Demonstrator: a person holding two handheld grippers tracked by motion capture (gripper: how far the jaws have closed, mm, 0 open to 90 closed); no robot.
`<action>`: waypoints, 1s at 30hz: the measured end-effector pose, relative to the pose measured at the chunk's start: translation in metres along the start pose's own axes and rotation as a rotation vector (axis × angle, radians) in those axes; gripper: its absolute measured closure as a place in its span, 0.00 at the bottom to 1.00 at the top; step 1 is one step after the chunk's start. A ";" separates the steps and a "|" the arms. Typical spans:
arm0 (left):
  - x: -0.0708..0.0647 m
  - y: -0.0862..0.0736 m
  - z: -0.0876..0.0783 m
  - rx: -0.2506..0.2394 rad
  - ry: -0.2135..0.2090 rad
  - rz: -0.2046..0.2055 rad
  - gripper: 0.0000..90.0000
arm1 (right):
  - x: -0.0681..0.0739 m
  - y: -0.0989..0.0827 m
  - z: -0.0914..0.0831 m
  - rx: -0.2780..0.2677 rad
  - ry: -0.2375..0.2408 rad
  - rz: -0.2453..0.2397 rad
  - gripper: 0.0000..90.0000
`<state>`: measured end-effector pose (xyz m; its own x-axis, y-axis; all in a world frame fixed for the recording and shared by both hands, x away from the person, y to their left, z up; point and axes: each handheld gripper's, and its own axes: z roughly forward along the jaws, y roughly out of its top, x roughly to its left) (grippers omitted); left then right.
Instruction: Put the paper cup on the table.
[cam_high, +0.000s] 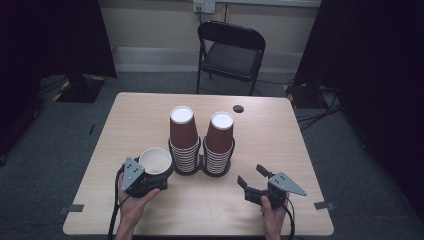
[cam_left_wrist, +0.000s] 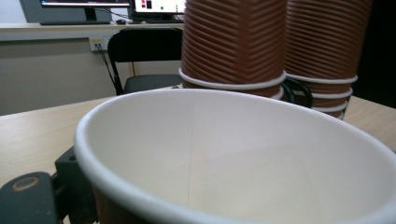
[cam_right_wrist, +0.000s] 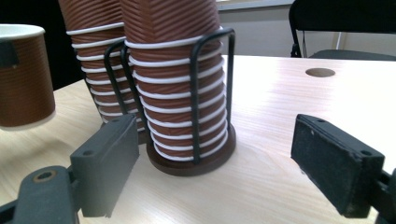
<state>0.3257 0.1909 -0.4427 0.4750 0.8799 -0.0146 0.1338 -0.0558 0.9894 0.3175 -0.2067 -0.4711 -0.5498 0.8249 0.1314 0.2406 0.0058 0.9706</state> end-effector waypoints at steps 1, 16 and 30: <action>0.003 0.001 0.002 0.000 0.001 -0.006 0.09 | -0.001 -0.001 -0.001 -0.004 0.001 -0.003 0.16; 0.039 0.015 0.012 -0.032 0.097 -0.069 0.09 | -0.017 -0.017 -0.008 -0.016 -0.072 -0.002 0.16; 0.064 0.015 0.052 0.007 0.094 -0.106 0.09 | -0.014 -0.021 0.000 -0.022 -0.053 -0.009 0.16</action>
<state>0.4032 0.2221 -0.4361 0.3742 0.9214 -0.1046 0.1850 0.0364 0.9821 0.3206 -0.2183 -0.4931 -0.5086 0.8537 0.1119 0.2173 0.0015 0.9761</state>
